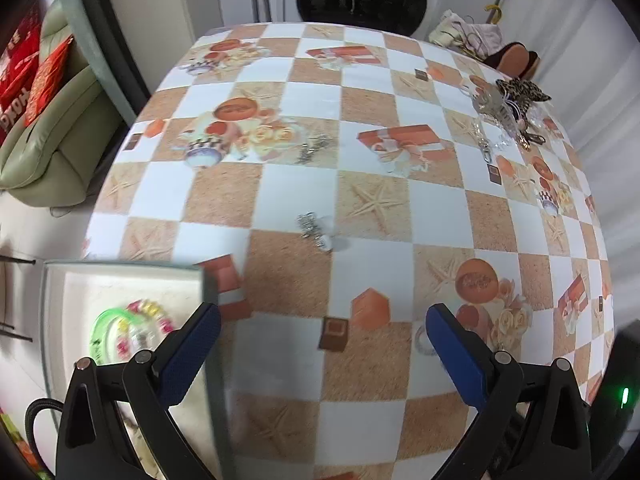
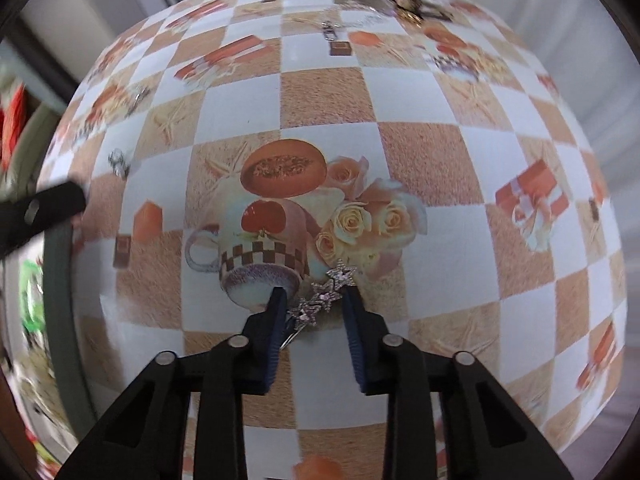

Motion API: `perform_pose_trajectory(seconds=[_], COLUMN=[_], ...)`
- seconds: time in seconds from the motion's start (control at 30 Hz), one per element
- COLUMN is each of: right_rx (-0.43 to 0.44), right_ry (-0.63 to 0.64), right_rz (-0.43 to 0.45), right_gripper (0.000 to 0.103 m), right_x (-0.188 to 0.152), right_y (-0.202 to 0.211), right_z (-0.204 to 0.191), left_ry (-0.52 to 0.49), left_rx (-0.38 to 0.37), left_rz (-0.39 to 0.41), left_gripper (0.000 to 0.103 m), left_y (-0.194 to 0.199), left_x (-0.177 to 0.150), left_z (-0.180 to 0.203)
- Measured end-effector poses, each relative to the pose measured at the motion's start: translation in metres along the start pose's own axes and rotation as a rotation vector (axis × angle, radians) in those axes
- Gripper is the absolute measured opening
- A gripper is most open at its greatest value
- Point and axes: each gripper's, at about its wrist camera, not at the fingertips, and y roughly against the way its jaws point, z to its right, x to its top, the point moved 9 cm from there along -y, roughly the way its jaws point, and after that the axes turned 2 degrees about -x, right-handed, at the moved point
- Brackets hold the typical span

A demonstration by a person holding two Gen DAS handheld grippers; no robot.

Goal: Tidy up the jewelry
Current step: 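Grasp the silver star hair pin with the right gripper while the left grasps a silver charm, then carry the silver charm and star hair pin over the white tray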

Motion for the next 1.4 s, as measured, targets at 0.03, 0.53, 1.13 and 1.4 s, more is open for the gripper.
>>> perform_pose_trajectory(seconds=[0.03,0.53,1.13,1.4], right_rx=[0.000,0.067,0.099,0.115], right_ry=[0.030,0.086,0.092,0.059], right_rz=[0.006,0.012,0.012,0.011], right_gripper=[0.031,0.030,0.030,0.030], right_x=[-0.001,0.000,-0.003,-0.004], right_y=[0.000,0.005,0.007,0.009], right_z=[-0.001,0.043,0.056,0.066], left_ry=[-0.005,0.065,-0.006,-0.020], left_rx=[-0.001,0.078,0.054,-0.004], left_rz=[-0.003,-0.024,0.033,0.030], left_gripper=[0.103,0.103,0.034,0.019], left_y=[-0.005,-0.063,-0.071,-0.062], left_x=[0.002,0.027,0.044,0.036], left_z=[0.004,-0.002,0.019,0.030])
